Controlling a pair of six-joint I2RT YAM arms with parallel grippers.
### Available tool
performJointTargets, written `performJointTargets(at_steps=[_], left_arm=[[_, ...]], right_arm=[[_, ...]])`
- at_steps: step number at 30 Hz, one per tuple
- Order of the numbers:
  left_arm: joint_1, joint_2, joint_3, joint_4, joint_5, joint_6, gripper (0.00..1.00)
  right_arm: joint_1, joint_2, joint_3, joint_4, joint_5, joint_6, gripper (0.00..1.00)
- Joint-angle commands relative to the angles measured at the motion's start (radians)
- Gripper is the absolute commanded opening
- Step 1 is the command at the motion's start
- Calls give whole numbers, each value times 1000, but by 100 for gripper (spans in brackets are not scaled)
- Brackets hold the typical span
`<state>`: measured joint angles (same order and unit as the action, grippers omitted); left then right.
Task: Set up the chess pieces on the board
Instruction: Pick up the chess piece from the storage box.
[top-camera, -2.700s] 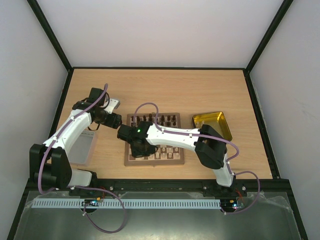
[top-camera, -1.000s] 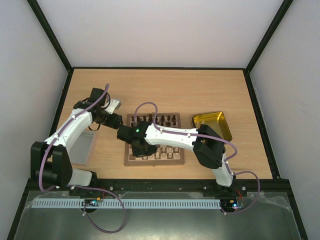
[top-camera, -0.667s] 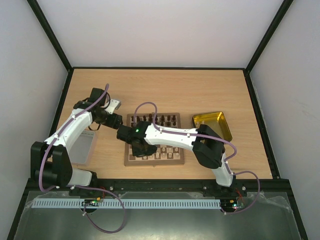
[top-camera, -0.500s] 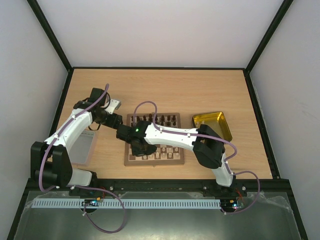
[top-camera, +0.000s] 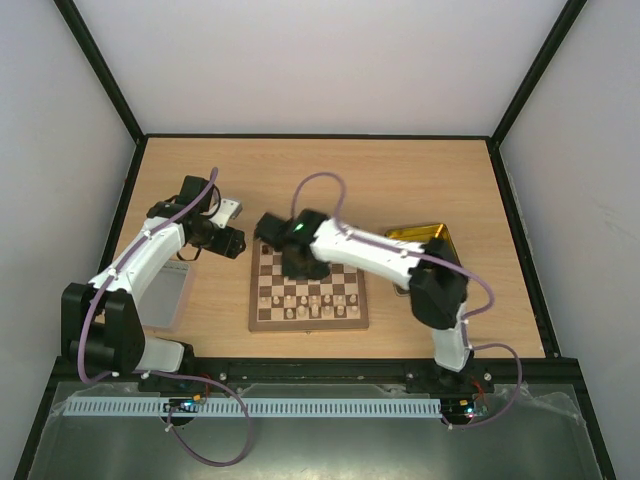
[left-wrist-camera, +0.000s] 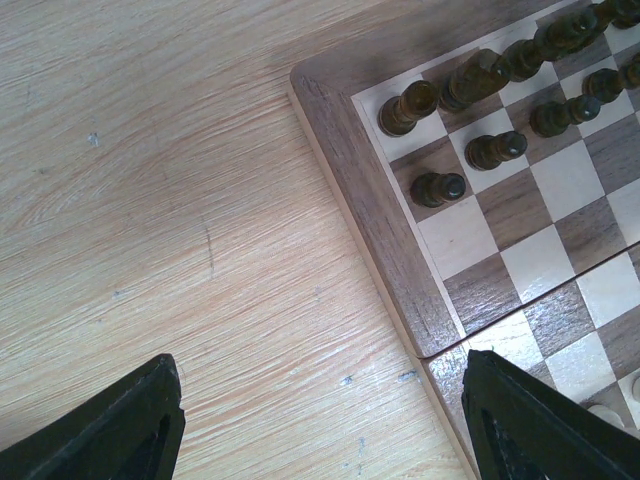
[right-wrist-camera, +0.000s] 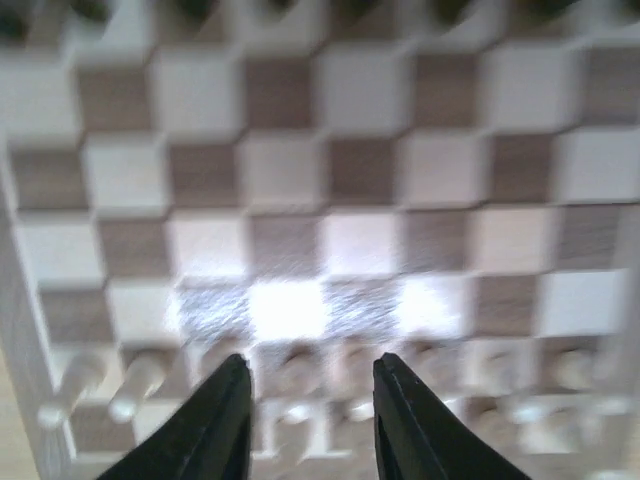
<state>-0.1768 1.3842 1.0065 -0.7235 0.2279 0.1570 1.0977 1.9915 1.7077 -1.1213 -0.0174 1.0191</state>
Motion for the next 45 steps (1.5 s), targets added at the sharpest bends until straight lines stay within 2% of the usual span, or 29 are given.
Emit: performJointTargets(at_steps=[1, 4, 10, 18, 25, 34, 45], left_arm=[[-6, 15, -9, -8, 8, 9, 77], [-4, 22, -7, -10, 4, 9, 77], [-4, 49, 2, -14, -12, 5, 77], [8, 29, -8, -7, -39, -3, 77], [16, 26, -9, -5, -38, -4, 77], [16, 33, -9, -4, -32, -2, 77], [18, 32, -10, -4, -32, -2, 77]], right_arm=[[-214, -209, -102, -54, 98, -33, 33], [-391, -305, -222, -23, 93, -89, 40], [-656, -355, -322, 32, 79, -218, 39], [-838, -319, -428, 170, -12, -285, 36], [-870, -251, -464, 243, -70, -298, 34], [-870, -214, -489, 287, -74, -303, 33], [-871, -182, -508, 308, -55, -315, 24]])
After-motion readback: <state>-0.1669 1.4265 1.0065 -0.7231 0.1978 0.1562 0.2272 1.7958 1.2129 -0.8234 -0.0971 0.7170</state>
